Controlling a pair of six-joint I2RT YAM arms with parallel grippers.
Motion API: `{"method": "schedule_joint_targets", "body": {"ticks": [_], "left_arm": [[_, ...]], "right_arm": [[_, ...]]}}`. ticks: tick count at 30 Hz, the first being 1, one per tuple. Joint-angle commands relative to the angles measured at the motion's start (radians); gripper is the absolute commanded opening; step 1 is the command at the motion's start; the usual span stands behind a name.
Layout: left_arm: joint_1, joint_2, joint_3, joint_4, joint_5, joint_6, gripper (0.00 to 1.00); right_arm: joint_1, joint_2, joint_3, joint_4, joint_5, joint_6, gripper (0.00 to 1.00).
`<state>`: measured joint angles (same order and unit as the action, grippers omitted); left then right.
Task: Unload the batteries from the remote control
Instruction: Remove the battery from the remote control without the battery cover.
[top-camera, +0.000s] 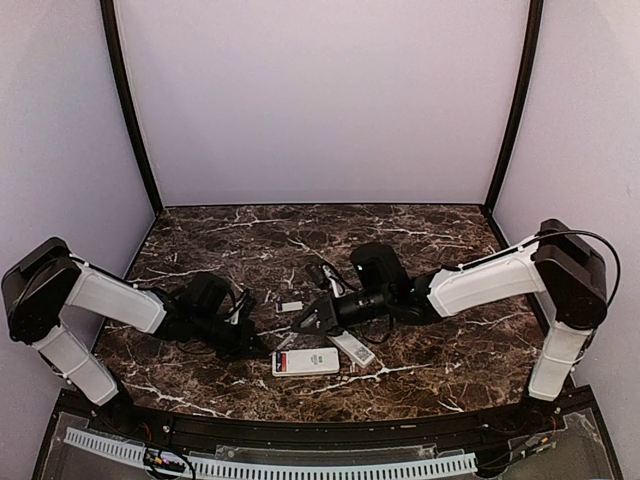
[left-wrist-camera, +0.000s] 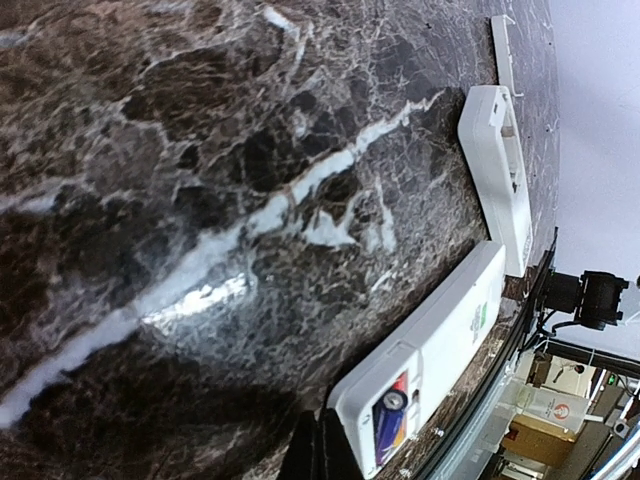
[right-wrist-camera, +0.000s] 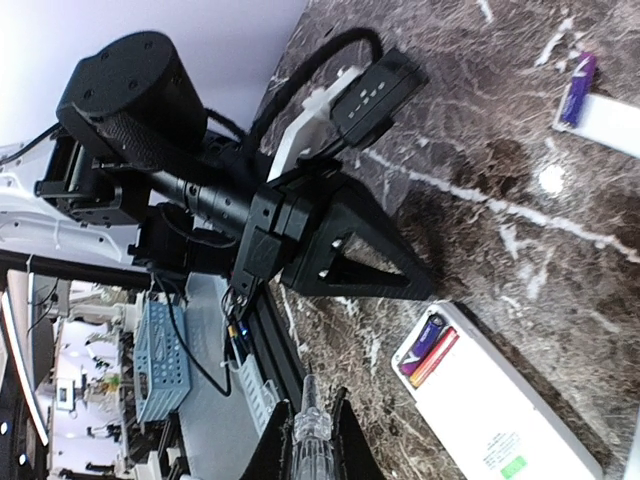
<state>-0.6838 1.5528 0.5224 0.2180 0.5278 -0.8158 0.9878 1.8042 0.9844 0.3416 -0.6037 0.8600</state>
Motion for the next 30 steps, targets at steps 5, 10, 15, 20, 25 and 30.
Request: {"method": "schedule_joint_targets", "body": {"ticks": [5, 10, 15, 20, 25, 30], "left_arm": [[-0.005, -0.074, -0.021, -0.090, -0.058, 0.007, 0.00], [-0.005, -0.107, -0.017, -0.102, -0.055, 0.014, 0.15], [-0.005, -0.088, -0.007, -0.073, -0.012, 0.021, 0.28], [-0.005, -0.047, 0.005, -0.043, 0.032, 0.025, 0.27], [-0.006, 0.002, 0.003, -0.009, 0.057, 0.015, 0.13], [-0.008, 0.024, 0.000, 0.013, 0.066, 0.007, 0.07]], "right_arm": [[-0.004, -0.047, 0.057, -0.237, 0.251, -0.114, 0.00], [0.000, -0.006, 0.071, -0.259, 0.248, -0.108, 0.00], [0.011, 0.037, 0.099, -0.245, 0.231, -0.103, 0.00], [0.015, 0.063, 0.115, -0.240, 0.225, -0.096, 0.00], [0.015, 0.081, 0.124, -0.240, 0.222, -0.092, 0.00], [0.017, 0.112, 0.151, -0.248, 0.208, -0.098, 0.00]]}}
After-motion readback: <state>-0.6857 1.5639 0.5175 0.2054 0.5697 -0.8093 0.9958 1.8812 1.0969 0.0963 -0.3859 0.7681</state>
